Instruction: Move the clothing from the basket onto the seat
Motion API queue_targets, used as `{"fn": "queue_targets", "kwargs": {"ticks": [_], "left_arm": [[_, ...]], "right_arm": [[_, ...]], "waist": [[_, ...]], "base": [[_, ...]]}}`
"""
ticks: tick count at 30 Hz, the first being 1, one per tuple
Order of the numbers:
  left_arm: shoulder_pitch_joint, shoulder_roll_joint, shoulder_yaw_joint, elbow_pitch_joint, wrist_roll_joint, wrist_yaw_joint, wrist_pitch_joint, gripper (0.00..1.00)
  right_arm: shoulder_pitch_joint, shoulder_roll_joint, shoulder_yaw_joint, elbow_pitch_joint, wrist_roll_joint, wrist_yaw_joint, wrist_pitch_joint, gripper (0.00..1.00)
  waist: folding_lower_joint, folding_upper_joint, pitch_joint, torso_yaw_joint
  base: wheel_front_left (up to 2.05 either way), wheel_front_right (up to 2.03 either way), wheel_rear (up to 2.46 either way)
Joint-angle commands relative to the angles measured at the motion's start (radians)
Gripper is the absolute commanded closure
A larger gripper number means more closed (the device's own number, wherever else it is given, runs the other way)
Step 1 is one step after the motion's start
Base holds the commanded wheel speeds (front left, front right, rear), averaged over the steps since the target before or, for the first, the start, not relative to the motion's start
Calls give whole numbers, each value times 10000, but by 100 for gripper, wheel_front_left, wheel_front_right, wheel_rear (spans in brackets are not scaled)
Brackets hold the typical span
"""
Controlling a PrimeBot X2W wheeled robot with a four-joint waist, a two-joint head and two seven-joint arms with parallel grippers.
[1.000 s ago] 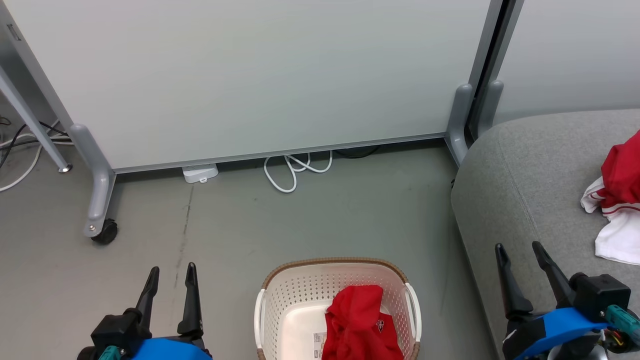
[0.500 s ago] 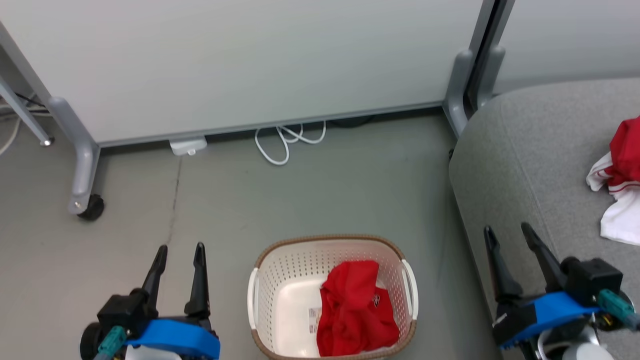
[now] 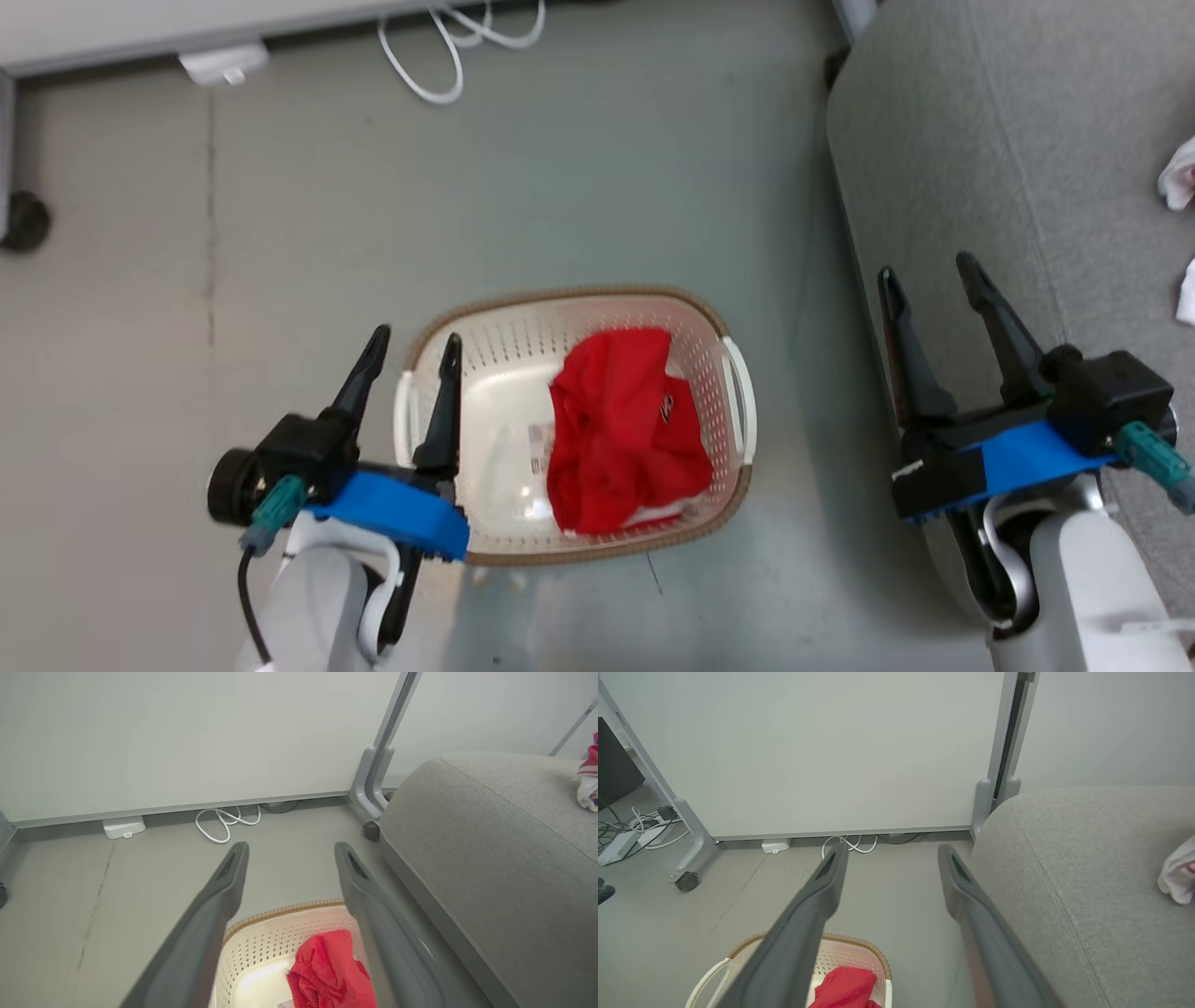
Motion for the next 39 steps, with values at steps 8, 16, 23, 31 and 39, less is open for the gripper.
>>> {"fn": "queue_targets", "kwargs": {"ticks": [8, 16, 23, 31, 39], "left_arm": [[-1980, 259, -1399, 1352, -308, -16, -30, 0], [-2966, 531, -2664, 2362, -671, -16, -30, 0], [-3653, 858, -3915, 3505, -1386, -16, -30, 0], [-4344, 878, -4351, 5116, -2083, -16, 18, 0], [-5028, 462, -4073, 6697, -2498, 150, 64, 0]], "right_arm": [[-1389, 12, 191, -356, 115, 5, -304, 0], [-1805, 12, 548, -162, 452, 5, -693, 0], [-2066, 14, 1127, 405, 967, 5, -1205, 0], [-2374, 13, 1682, 701, 1287, 3, -1478, 0], [-2619, 14, 2112, 888, 1519, 3, -1662, 0]], "waist": [[-3, 0, 2932, -1179], [-3, 0, 3892, -1784], [-3, 0, 4515, -2303], [-3, 0, 4880, -2548], [-3, 0, 5231, -2685]], "base": [[0, 0, 0], [0, 0, 0], [0, 0, 0], [0, 0, 0], [0, 0, 0]]}}
